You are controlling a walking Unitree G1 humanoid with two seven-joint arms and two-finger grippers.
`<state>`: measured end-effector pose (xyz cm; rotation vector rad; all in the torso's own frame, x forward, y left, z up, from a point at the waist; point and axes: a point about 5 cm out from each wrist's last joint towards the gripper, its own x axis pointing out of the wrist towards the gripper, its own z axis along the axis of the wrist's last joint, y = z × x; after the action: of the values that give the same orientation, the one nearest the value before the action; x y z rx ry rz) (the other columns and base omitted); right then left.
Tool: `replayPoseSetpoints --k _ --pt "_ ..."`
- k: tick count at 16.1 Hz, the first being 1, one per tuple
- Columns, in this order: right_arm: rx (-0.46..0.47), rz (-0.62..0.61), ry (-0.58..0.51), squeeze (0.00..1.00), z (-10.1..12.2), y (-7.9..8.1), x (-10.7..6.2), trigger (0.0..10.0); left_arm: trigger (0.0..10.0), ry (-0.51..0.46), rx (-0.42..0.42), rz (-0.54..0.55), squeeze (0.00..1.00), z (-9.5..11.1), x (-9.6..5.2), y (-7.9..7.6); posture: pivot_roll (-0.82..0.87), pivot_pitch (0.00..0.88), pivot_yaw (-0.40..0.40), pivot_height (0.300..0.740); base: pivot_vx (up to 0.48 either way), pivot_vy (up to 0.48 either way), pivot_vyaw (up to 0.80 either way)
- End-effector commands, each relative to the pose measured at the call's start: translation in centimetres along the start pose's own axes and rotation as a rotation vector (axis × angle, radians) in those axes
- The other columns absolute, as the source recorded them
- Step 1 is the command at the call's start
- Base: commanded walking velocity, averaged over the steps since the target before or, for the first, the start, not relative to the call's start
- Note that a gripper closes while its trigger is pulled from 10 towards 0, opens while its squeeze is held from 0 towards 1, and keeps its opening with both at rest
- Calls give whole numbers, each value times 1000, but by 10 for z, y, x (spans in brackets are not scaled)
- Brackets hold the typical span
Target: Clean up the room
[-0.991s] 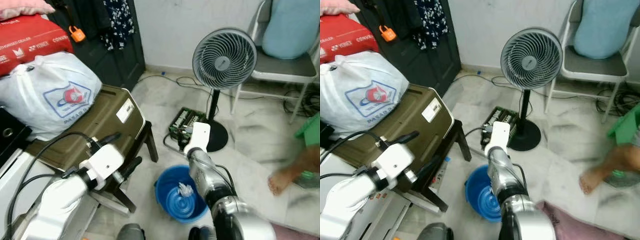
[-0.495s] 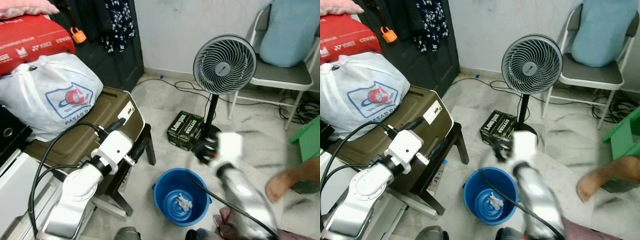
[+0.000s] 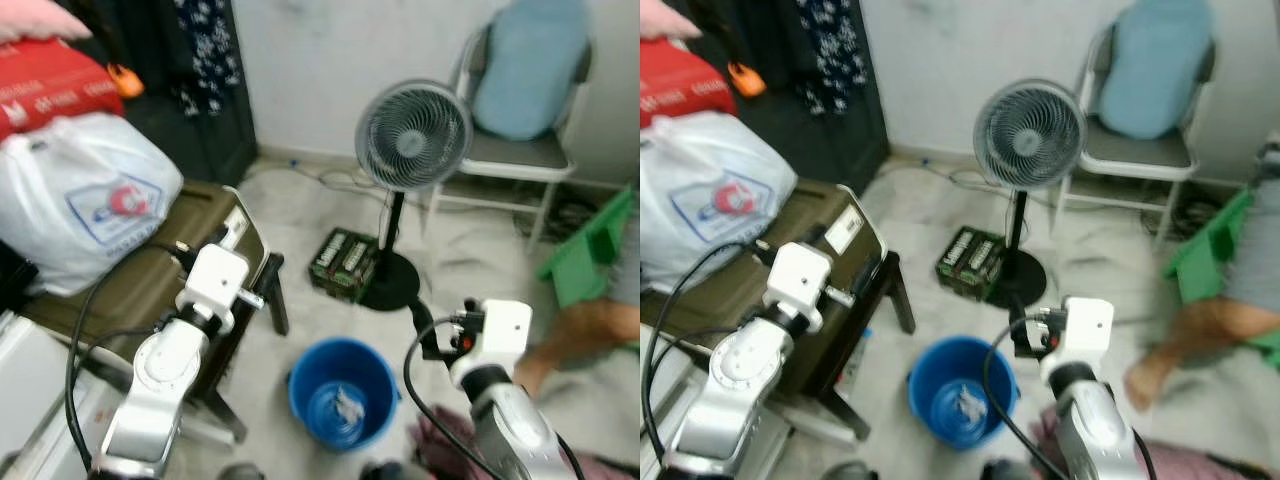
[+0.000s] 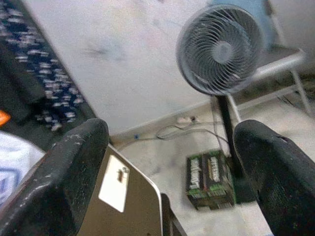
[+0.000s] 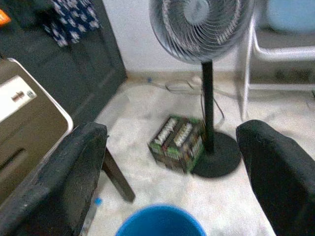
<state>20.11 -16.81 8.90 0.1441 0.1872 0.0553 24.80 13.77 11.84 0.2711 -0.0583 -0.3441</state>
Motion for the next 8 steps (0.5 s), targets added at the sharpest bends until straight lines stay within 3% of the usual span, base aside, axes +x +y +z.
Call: replayPoseSetpoints --k 1,5,6,8 --pt "-25 -2 -48 0 8 3 3 10000 10000 38 -46 12 0 -11 -5 -4 -32 0 81 740 0 0 800" --pt "-71 56 -112 0 22 13 25 10000 10000 18 -47 25 0 -10 2 -5 -48 0 82 740 0 0 800" --pt "-82 63 -136 0 31 13 37 10000 10000 -4 -35 19 0 -6 9 -3 -28 0 52 740 0 0 800" --pt "-83 62 -143 0 33 13 41 10000 10000 -14 -28 21 0 -4 11 -2 -26 0 49 740 0 0 800"
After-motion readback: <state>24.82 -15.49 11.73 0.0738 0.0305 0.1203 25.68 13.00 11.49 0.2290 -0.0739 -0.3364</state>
